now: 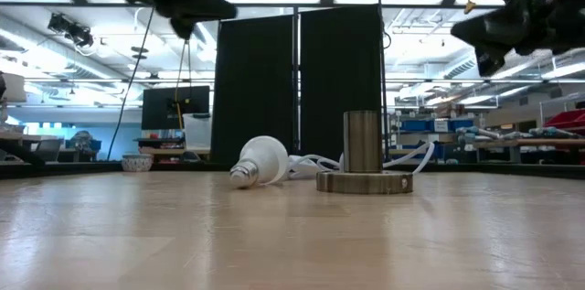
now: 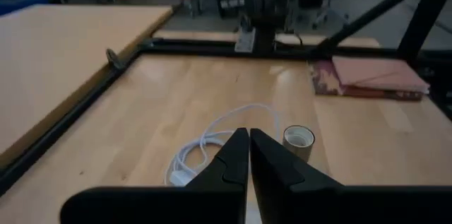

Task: Screw lightbulb
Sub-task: Insert the white lightbulb into the lamp socket

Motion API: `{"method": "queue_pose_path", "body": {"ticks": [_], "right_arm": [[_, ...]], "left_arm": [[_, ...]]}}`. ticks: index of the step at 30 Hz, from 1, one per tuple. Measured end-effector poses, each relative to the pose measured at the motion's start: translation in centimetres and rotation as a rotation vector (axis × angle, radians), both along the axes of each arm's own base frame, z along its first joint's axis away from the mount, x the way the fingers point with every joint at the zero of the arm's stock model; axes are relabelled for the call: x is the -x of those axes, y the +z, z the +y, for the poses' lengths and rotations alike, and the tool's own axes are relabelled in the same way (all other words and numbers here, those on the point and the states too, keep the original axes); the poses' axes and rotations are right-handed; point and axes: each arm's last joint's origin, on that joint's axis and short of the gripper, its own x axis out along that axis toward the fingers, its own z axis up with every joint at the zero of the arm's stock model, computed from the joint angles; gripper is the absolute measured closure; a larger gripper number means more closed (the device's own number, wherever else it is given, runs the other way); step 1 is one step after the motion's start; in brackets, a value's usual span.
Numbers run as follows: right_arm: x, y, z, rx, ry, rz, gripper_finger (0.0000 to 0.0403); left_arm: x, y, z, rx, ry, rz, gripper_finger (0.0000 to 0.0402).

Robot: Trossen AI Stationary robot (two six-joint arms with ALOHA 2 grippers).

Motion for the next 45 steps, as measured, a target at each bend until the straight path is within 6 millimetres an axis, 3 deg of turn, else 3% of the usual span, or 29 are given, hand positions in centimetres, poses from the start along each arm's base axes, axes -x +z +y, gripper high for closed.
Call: {"method": "queue_pose_path", "body": {"ticks": [7,12,16,22,30,39,45], "right_arm": [[-2.2,1.2,-0.1,0.075,-0.034,0.130,0.0357],[-4.4,2.1,-0.2,0.137,-0.050,0.227,0.0343],[-6.0,2.9,-0.1,0.176,-0.038,0.259,0.0328],[-7.1,2.3,-0.1,0.196,-0.032,0.307,0.0305],[-7.6,1.8,-0.3,0.141,-0.129,0.335,0.0298],[-8.1,1.7,0.1,0.185,-0.151,0.318,0.0299],[-8.4,1.2,0.0,0.195,-0.165,0.343,0.0298]], "left_arm": [[-3.4,-1.0,-0.2,0.128,0.045,0.158,0.0342],[-5.3,-2.4,-0.3,0.245,0.113,0.302,0.0280],[-7.1,-2.2,-0.6,0.300,0.100,0.412,0.0227],[-9.9,-1.9,-0.1,0.294,0.109,0.595,0.0171],[-10.7,-3.8,0.3,0.406,0.182,0.789,0.0160],[-10.2,-4.0,-2.0,0.512,0.229,0.828,0.0160],[-10.5,-5.3,-3.2,0.599,0.294,0.853,0.0160]]}}
